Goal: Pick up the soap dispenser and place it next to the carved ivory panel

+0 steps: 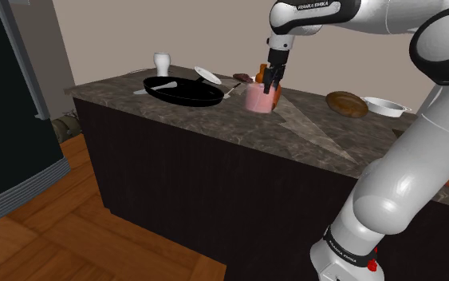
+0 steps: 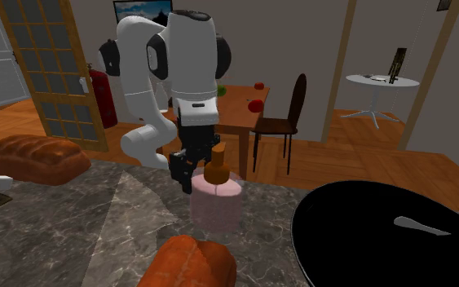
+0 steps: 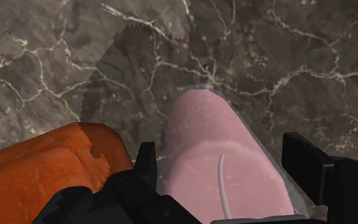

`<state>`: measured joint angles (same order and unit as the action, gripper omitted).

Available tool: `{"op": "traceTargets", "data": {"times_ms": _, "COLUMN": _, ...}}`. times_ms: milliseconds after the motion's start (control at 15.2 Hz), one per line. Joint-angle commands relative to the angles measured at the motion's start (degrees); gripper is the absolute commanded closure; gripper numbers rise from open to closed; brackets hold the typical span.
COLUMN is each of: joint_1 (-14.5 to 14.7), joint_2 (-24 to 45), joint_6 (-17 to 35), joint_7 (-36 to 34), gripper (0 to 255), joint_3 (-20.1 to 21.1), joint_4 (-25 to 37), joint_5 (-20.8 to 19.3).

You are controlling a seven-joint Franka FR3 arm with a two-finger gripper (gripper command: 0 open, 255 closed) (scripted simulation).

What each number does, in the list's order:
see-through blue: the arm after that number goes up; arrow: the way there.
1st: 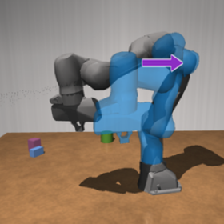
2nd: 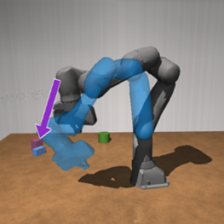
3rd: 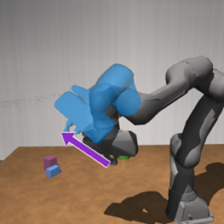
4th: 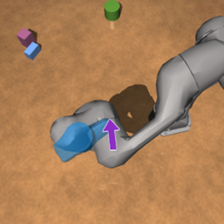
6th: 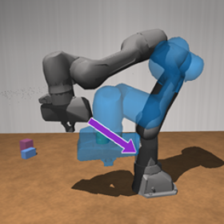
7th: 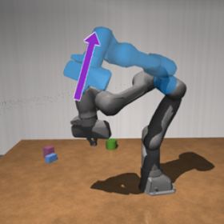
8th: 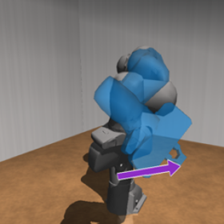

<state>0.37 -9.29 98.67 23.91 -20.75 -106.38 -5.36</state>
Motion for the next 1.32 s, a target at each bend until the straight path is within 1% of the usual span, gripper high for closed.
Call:
{"op": "traceTargets", "data": {"times_ms": 0, "joint_1": 0.02, "joint_2": 0.31, "joint_6": -1.55, "joint_7": 0.17, "gripper": 255, "joint_3": -0.01, "joint_4": 1.85, "joint_5": 0.13}}
{"op": "traceTargets", "data": {"times_ms": 528, "joint_1": 0.10, "joint_2": 1.57, "joint_6": -7.70, "joint_7": 0.73, "gripper": 255, "joint_3": -0.04, "joint_4": 9.21, "joint_5": 0.61}}
{"op": "traceTargets", "data": {"times_ms": 858, "joint_1": -1.65, "joint_2": -5.14, "joint_6": -10.92, "joint_7": 3.85, "gripper": 255, "joint_3": -1.45, "joint_4": 6.37, "joint_5": -2.01}}
{"op": "traceTargets", "data": {"times_ms": 1254, "joint_1": -3.98, "joint_2": -11.69, "joint_6": -15.62, "joint_7": 8.46, "gripper": 255, "joint_3": -3.46, "joint_4": 5.42, "joint_5": -5.05}}
